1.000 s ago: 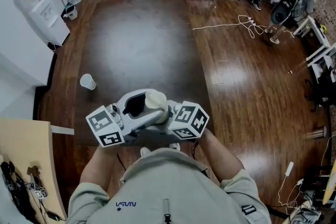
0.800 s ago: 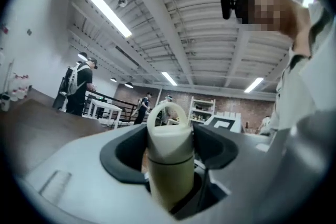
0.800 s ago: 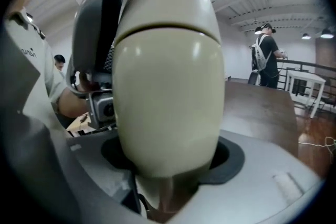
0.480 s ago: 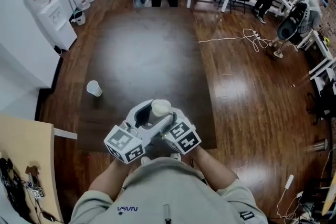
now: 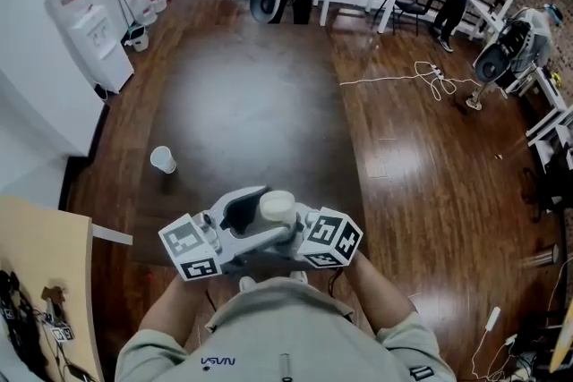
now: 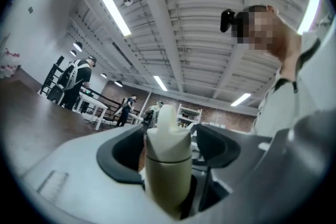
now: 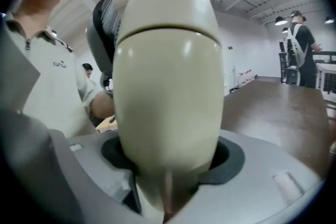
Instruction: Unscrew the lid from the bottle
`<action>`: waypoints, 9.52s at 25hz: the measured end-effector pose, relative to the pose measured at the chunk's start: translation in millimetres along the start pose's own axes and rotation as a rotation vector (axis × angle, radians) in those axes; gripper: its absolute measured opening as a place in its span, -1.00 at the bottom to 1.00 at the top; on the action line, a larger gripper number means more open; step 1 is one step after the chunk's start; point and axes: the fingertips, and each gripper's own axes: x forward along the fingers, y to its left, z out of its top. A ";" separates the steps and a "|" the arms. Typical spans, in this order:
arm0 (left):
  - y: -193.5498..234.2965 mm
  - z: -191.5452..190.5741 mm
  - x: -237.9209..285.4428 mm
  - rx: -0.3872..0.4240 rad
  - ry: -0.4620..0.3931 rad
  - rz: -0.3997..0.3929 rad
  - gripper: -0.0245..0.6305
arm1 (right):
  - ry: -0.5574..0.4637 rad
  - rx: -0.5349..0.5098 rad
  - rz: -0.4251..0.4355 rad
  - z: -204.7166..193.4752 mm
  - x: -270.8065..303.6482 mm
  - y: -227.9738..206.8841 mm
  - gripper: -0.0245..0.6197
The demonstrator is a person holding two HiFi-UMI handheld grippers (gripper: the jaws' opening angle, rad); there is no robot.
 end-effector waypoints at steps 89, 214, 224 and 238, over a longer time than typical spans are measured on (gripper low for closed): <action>-71.0 40.0 -11.5 0.010 0.014 -0.467 -0.04 | 0.016 -0.027 0.670 34.4 -31.3 113.7 0.01; -87.2 34.1 -21.5 -0.069 0.042 -0.618 0.16 | 0.151 -0.040 0.822 12.3 -32.0 140.9 0.01; -87.2 27.7 -15.8 -0.029 0.077 -0.589 0.01 | 0.140 -0.019 0.821 13.1 -34.5 134.7 0.01; -4.7 14.9 -1.0 0.269 0.106 0.102 0.01 | 0.122 -0.187 -0.268 10.9 13.4 -16.1 0.01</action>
